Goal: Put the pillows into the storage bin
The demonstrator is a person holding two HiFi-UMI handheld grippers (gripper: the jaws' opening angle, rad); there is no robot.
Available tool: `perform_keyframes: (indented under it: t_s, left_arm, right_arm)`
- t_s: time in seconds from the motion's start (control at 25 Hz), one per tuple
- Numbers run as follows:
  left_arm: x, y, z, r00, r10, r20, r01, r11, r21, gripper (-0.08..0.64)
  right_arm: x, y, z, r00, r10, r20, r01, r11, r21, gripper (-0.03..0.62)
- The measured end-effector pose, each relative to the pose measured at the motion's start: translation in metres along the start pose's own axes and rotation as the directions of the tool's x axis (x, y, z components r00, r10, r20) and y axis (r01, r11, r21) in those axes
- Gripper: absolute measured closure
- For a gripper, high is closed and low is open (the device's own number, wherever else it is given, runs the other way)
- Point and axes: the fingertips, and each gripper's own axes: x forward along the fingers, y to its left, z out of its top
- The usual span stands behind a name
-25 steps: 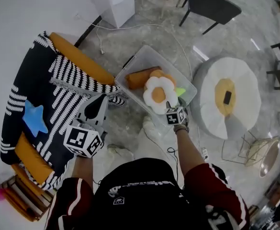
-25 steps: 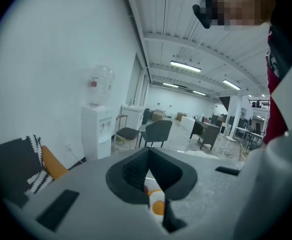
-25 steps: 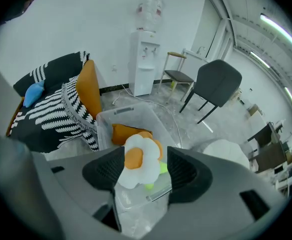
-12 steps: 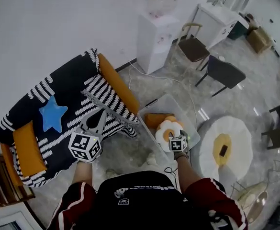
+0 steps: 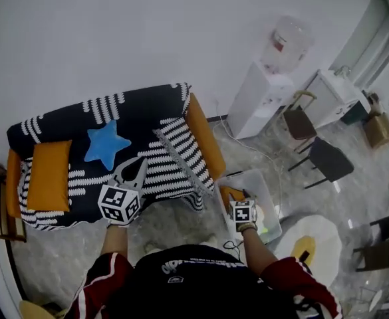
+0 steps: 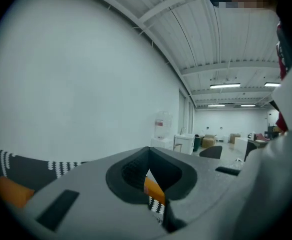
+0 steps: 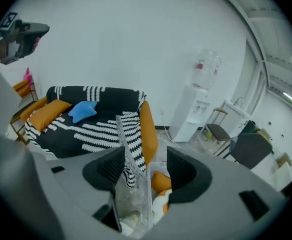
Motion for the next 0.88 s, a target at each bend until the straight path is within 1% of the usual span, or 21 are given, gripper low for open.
perform_keyframes:
  t_s: [0.12, 0.24, 0.44, 0.64, 0.88]
  left_arm:
    - [-0.04, 0.04, 0.004, 0.997, 0.077, 0.025, -0.077, 0.997, -0.014, 0.558]
    - [-0.078, 0.073, 0.005, 0.989, 0.14, 0.038, -0.14, 0.99, -0.009, 0.558]
    - [-0.137, 0.118, 0.002, 0.972, 0.228, 0.046, -0.228, 0.974, -0.009, 0.558]
    - [-0.185, 0.155, 0.006, 0.953, 0.297, 0.064, -0.296, 0.955, -0.019, 0.558]
    - [-0.22, 0.175, 0.002, 0.935, 0.346, 0.079, -0.342, 0.938, -0.052, 0.558]
  right_arm:
    - [0.005, 0.046, 0.033, 0.997, 0.068, 0.045, -0.067, 0.997, -0.027, 0.324]
    - [0.004, 0.091, 0.065, 0.993, 0.101, 0.065, -0.096, 0.993, -0.069, 0.324]
    - [0.012, 0.174, 0.112, 0.97, 0.203, 0.131, -0.184, 0.972, -0.145, 0.324]
    - [0.006, 0.251, 0.153, 0.941, 0.289, 0.174, -0.255, 0.947, -0.195, 0.324]
    - [-0.009, 0.311, 0.194, 0.907, 0.362, 0.214, -0.308, 0.918, -0.249, 0.324]
